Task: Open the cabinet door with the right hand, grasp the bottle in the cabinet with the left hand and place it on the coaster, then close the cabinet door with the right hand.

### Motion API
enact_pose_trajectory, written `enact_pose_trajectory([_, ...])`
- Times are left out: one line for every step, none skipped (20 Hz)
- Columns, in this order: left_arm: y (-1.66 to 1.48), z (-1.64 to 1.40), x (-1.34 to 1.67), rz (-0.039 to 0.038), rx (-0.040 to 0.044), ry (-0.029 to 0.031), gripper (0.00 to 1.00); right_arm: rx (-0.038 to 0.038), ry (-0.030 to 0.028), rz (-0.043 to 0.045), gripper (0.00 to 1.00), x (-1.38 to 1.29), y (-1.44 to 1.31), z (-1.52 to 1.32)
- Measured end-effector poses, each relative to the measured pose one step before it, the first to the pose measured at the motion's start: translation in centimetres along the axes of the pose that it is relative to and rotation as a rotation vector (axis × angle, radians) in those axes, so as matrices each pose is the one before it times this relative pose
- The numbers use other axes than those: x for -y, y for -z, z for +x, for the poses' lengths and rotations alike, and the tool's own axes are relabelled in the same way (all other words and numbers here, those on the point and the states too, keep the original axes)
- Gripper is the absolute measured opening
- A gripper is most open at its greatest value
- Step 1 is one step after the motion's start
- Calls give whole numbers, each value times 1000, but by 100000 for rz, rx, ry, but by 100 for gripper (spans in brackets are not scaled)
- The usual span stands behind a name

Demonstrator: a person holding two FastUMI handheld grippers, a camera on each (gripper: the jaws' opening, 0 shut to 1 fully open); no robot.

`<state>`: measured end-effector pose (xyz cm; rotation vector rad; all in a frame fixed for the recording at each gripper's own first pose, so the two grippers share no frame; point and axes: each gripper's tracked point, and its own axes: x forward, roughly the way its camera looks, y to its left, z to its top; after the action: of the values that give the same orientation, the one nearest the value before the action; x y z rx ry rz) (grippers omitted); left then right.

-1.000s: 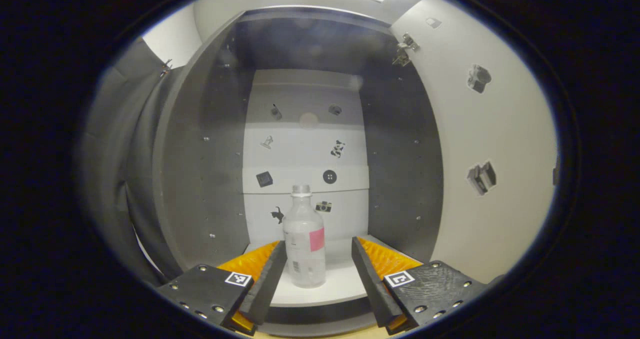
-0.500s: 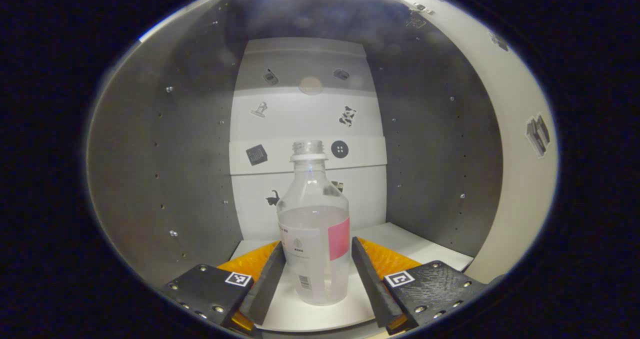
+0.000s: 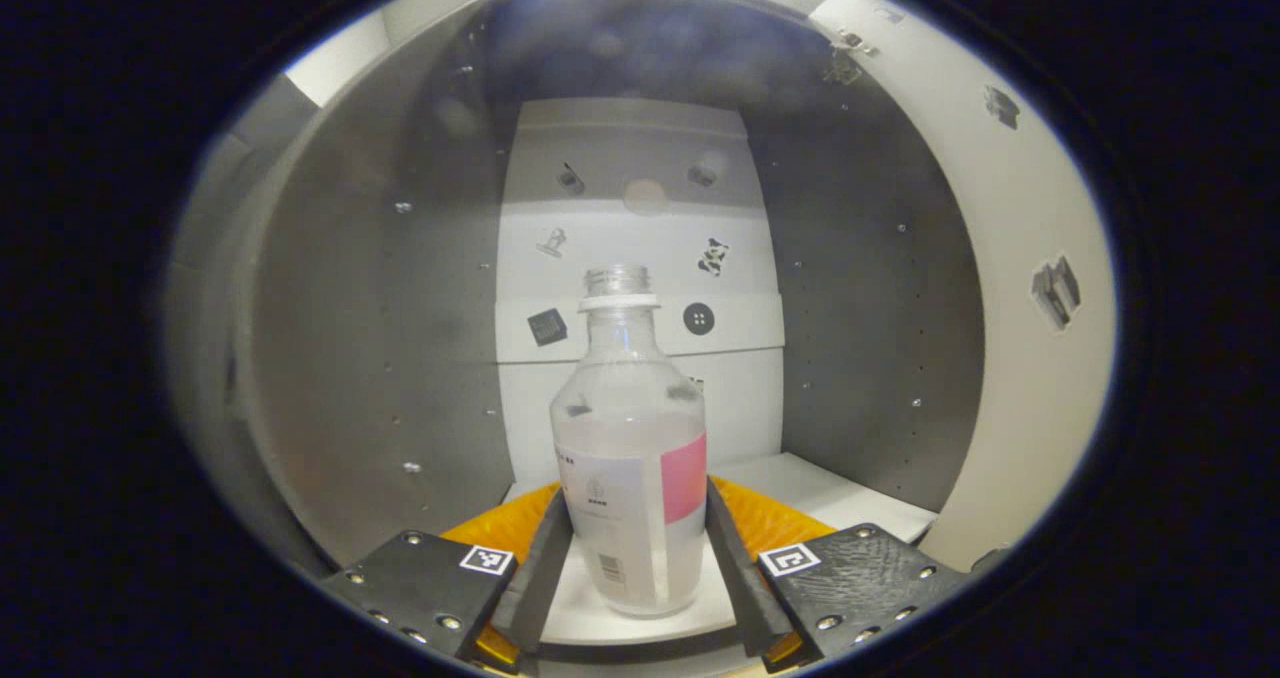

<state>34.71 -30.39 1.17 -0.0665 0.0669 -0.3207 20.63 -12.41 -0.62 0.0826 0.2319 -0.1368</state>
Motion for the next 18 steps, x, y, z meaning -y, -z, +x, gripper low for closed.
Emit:
enact_pose_trajectory([4, -1038, -275, -363, 407, -392, 74, -84, -923, -170, 93, 35, -79, -122])
enact_pose_trajectory([45, -1254, -420, -286, 693, -896, 72, -246, -1121, -253, 93, -32, 52, -147])
enact_pose_trajectory([35, -1036, -296, -205, 424, -904, 72, -165, -1191, -325, 93, -66, -61, -119])
enact_pose_trajectory([190, -1220, -530, -202, 521, -1460, 72, 57, -1022, -491, 93, -39, 11, -134])
enact_pose_trajectory([116, -1167, -505, -236, 508, -1387, 72, 39, -1010, -505, 93, -96, -66, -43])
enact_pose_trajectory([331, -1227, -513, -343, 167, -1206, 72, 21, -1075, -368, 93, -70, 46, -197])
enact_pose_trajectory([441, -1135, -446, -229, -300, -1485, 72, -166, -1250, -181, 93, -100, 21, -96])
enact_pose_trajectory([321, -1336, -507, -130, 57, -1572, 72, -394, -1303, 44, 93, -61, 203, -184])
enact_pose_trajectory([419, -1217, -389, -202, 236, -1402, 72, -246, -1611, 582, 93, -85, 26, -118])
enact_pose_trajectory([511, -1416, -522, -106, 355, -1525, 72, -34, -1437, 586, 97, -162, 53, -373])
enact_pose_trajectory([318, -1241, -440, 67, 350, -1398, 72, 231, -1006, 389, 93, 87, -77, -162])
enact_pose_trajectory([490, -1305, -410, 213, 128, -1425, 72, 379, -646, 190, 93, 239, -51, -75])
enact_pose_trajectory([393, -1217, -514, 239, -321, -1285, 72, 428, -550, 208, 93, 127, -144, -161])
enact_pose_trajectory([635, -959, -400, 219, -398, -1228, 72, 217, -707, 291, 93, -63, 27, -71])
enact_pose_trajectory([432, -965, -425, 85, -274, -990, 72, -21, -800, 225, 97, 30, 52, -253])
enact_pose_trajectory([534, -1147, -478, 155, -207, -1621, 72, -167, -483, 22, 93, 59, 93, -31])
enact_pose_trajectory([489, -1142, -490, 233, 296, -1533, 72, -9, 385, -186, 93, 259, 38, -175])
enact_pose_trajectory([517, -1117, -306, -181, 281, -861, 72, 123, 157, -194, 98, 122, 50, -21])
